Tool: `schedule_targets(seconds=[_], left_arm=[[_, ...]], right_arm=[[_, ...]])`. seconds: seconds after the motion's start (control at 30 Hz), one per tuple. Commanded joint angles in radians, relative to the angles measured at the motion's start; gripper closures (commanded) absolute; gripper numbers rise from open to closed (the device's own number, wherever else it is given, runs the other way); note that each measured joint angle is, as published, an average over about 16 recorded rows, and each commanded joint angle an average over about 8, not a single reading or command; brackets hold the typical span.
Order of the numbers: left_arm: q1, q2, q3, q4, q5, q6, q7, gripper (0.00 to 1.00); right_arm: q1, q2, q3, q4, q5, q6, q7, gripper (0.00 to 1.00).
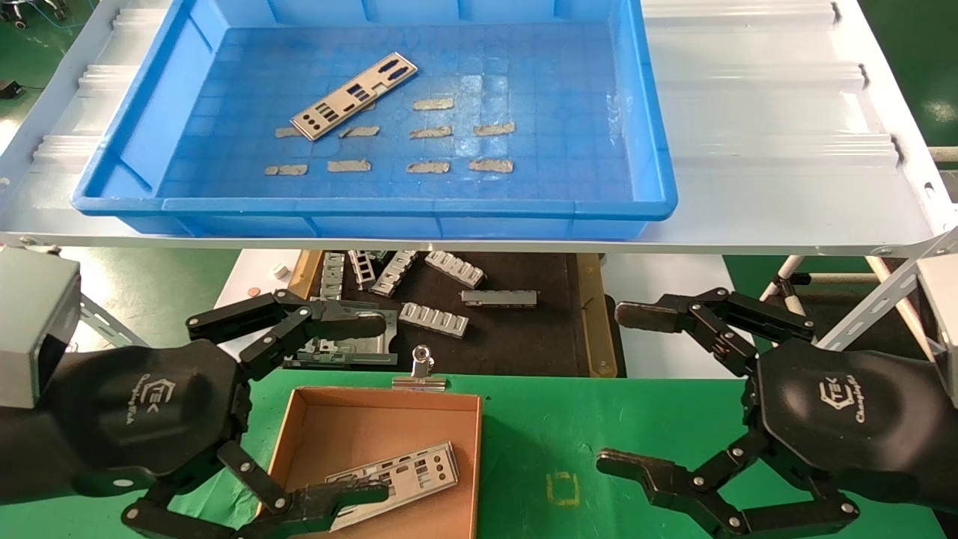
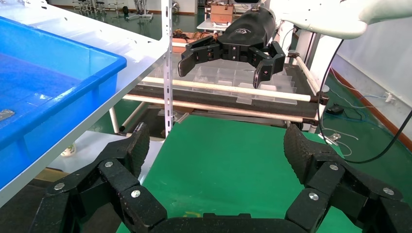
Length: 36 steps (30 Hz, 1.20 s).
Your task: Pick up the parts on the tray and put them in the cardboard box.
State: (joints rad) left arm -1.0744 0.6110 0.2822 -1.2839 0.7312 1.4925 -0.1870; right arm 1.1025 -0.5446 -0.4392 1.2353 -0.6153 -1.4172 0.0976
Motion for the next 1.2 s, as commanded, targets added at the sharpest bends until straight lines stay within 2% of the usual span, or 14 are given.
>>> schedule_targets(seconds=[0.03, 1.2], left_arm=[[0.000, 0.000, 0.000, 0.000, 0.000, 0.000, 0.000, 0.00], [0.000, 0.000, 0.000, 0.000, 0.000, 0.000, 0.000, 0.00]], right_arm=[[0.000, 0.000, 0.000, 0.000, 0.000, 0.000, 0.000, 0.00], [0.000, 0.000, 0.000, 0.000, 0.000, 0.000, 0.000, 0.00]])
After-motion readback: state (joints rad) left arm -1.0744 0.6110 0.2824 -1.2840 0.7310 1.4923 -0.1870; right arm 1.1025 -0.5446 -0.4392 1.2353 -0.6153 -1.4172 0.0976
